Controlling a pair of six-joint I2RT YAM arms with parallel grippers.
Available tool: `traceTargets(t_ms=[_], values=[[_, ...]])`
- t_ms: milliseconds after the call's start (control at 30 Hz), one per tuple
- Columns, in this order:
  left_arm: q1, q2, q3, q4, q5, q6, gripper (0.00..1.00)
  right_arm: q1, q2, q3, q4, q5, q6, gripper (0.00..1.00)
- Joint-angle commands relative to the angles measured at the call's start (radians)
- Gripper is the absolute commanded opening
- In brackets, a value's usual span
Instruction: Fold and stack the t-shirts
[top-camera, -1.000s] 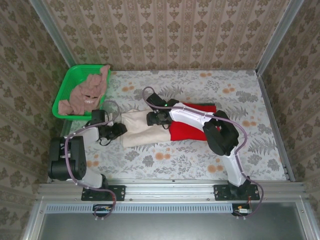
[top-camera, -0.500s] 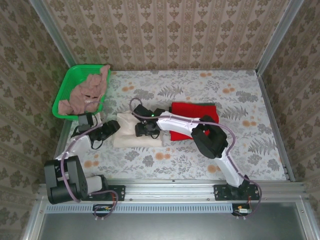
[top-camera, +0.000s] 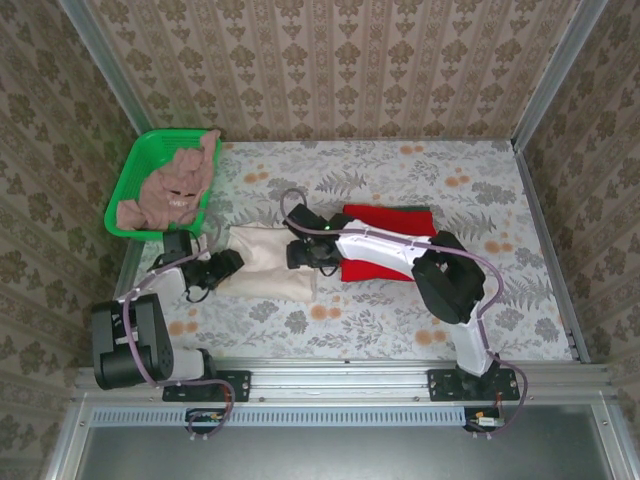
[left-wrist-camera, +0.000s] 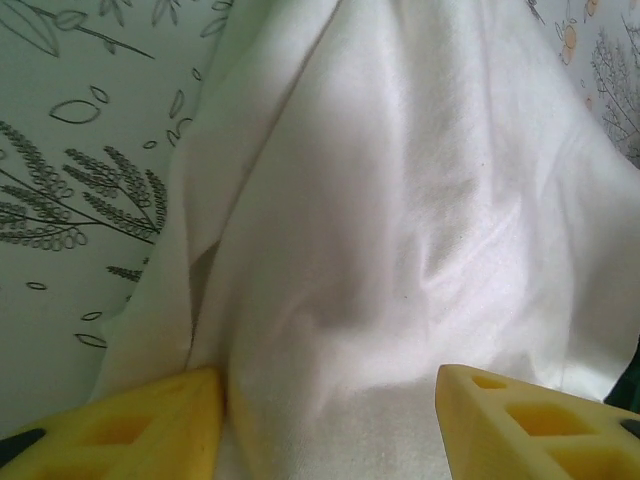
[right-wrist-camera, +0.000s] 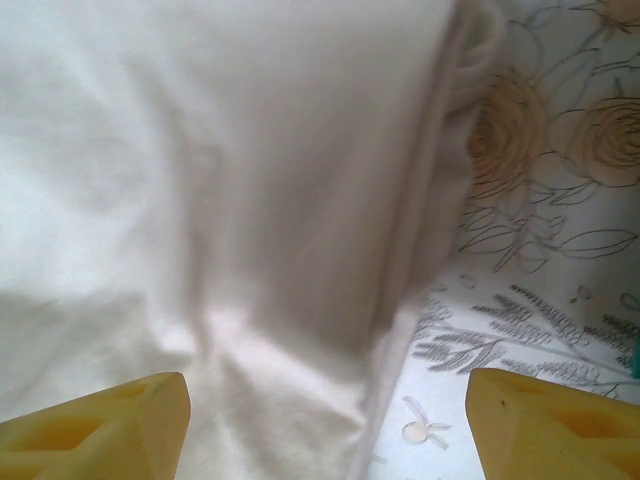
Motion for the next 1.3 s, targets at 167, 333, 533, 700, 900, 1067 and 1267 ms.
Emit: traceTargets(t_ms=[167,333,533,700,900,1067,1267], values=[[-0.017,-0.029,-0.047,-0.004,0.036,-0.003,0.57,-0.014,0.124,0.063,0.036,0.015,0.051,0.71],[-0.025,-0.062,-0.076,0.007,0.055,-0.023,0.58,-0.016,0.164,0.055,0.085,-0.008,0.076,0.65],[-0.017,-0.069,-0.051,-0.037,0.012,-0.007,0.74,-0.002,0.155,0.040,0.161,-0.053,0.084,0.43],[-0.001,-0.035,-0.003,-0.053,-0.017,0.016,0.77,-0.002,0.122,0.045,0.150,-0.026,0.068,0.26],[-0.003,-0.012,0.025,-0.074,-0.088,0.012,0.67,-0.007,0.098,0.051,0.132,-0.002,0.042,0.13],[-0.041,-0.083,0.115,-0.183,-0.207,0.043,0.75,-0.022,0.104,0.031,0.139,-0.002,0.041,0.04],[-0.051,-0.050,0.154,-0.215,-0.304,0.113,0.79,-0.035,0.090,-0.007,0.169,-0.013,0.041,0.00]])
